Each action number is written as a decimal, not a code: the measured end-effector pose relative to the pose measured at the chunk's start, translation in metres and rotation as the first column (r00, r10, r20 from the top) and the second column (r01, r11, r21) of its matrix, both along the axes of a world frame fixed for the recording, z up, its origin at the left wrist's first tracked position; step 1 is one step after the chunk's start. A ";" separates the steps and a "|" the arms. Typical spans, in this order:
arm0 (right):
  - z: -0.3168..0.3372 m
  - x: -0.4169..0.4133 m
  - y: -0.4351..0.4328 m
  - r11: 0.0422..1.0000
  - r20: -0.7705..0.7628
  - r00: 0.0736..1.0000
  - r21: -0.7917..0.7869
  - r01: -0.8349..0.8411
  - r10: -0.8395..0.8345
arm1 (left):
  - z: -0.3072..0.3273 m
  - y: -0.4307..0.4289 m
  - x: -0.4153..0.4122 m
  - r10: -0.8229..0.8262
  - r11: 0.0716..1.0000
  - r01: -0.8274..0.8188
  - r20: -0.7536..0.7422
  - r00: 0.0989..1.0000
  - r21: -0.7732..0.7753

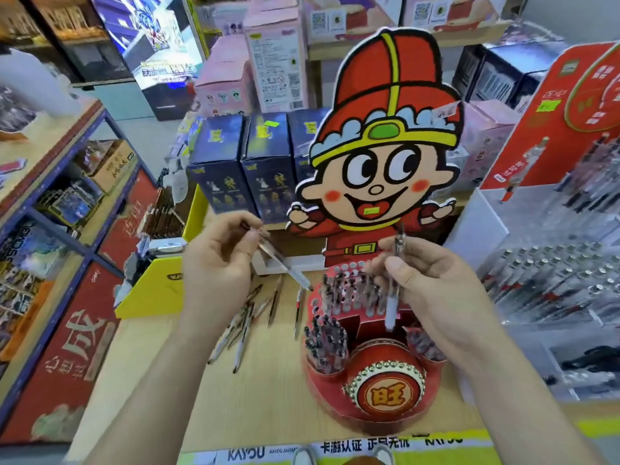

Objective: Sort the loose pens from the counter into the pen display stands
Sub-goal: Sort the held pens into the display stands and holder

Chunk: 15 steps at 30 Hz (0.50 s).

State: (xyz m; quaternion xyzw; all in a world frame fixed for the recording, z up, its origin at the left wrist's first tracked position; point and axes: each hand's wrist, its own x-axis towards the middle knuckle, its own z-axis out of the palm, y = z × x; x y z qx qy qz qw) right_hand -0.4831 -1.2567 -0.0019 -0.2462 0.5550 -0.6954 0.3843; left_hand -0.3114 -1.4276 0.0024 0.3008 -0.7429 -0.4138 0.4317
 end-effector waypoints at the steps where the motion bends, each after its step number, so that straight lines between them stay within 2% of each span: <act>1: 0.000 0.004 -0.002 1.000 0.000 1.000 -0.003 0.019 -0.019 | -0.009 -0.002 0.004 -0.010 1.000 0.009 0.020 1.000 0.015; 6: -0.007 0.020 -0.010 0.994 -0.115 0.990 0.070 0.084 -0.075 | -0.054 -0.002 0.009 -0.086 0.996 0.081 0.188 0.978 0.033; 11: -0.012 0.034 -0.014 0.985 -0.186 0.977 0.118 0.127 -0.103 | -0.084 -0.006 0.005 -0.167 0.981 0.190 0.299 0.940 -0.049; 15: -0.012 0.039 -0.015 0.973 -0.195 0.967 0.128 0.193 -0.166 | -0.092 -0.007 0.003 -0.213 0.968 0.245 0.324 0.922 -0.060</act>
